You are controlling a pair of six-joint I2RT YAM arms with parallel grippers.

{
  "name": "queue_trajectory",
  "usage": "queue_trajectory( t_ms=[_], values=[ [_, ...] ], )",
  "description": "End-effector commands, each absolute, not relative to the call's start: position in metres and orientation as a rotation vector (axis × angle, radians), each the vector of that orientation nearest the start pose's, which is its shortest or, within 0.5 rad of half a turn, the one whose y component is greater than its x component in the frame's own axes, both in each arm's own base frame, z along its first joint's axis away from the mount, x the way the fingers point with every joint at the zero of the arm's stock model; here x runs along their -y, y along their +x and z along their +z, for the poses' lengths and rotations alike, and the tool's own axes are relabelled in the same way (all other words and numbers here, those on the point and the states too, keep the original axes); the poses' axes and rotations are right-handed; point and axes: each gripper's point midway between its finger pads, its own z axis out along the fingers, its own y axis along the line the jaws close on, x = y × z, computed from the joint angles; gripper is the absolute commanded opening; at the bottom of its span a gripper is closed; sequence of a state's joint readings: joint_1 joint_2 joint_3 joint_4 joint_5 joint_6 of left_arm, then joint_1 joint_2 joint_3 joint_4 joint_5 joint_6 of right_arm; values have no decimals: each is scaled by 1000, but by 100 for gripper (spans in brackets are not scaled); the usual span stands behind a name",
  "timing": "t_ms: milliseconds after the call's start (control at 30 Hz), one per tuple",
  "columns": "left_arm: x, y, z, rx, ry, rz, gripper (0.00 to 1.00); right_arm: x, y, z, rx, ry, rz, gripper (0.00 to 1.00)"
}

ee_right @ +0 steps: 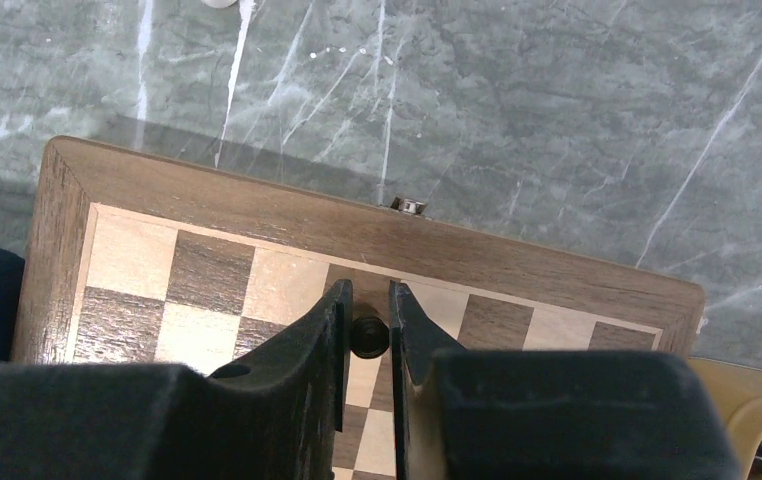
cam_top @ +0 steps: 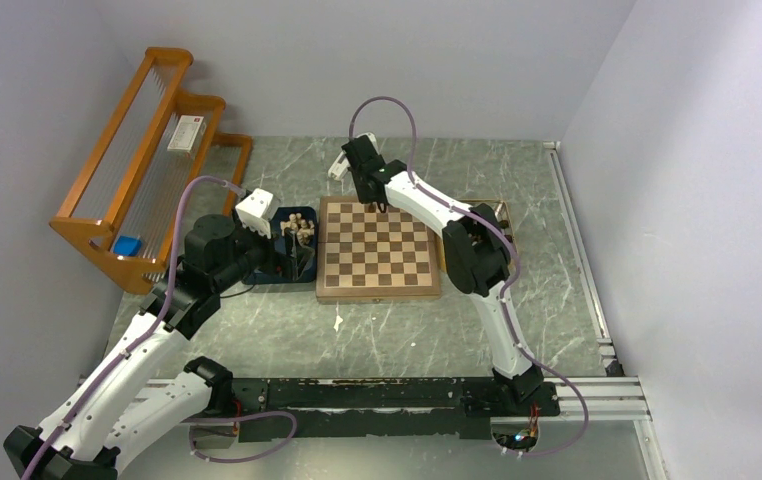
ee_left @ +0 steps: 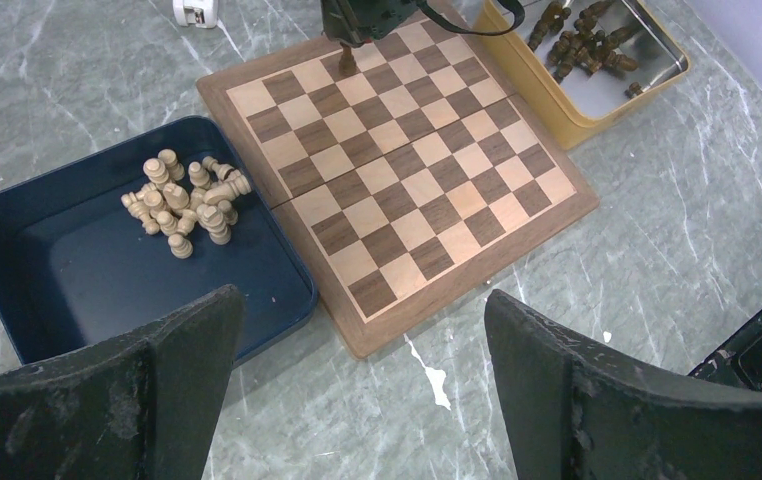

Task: Set up the chess pieces on the board
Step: Place the chess piece on the chessboard.

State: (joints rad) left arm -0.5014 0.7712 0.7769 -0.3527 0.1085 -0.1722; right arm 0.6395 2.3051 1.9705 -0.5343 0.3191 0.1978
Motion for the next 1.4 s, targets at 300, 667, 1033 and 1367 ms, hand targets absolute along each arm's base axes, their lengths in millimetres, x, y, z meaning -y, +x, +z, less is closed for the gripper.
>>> queue_trajectory(
  t_ms=[300, 667, 1033, 1367],
  values=[
    [165, 245, 244, -1886, 399, -553, 95, -308, 491, 73, -2329, -381, -28, 21],
    [164, 245, 244, -1886, 399, -552, 95, -306, 493, 78, -2289, -366, -34, 20],
    [164, 244, 245, -1884, 398, -553, 95, -308, 482, 82, -2294, -369, -29, 31],
    [163, 244, 245, -1883, 396, -550, 95, -309, 486, 90, -2287, -365, -37, 47]
  ],
)
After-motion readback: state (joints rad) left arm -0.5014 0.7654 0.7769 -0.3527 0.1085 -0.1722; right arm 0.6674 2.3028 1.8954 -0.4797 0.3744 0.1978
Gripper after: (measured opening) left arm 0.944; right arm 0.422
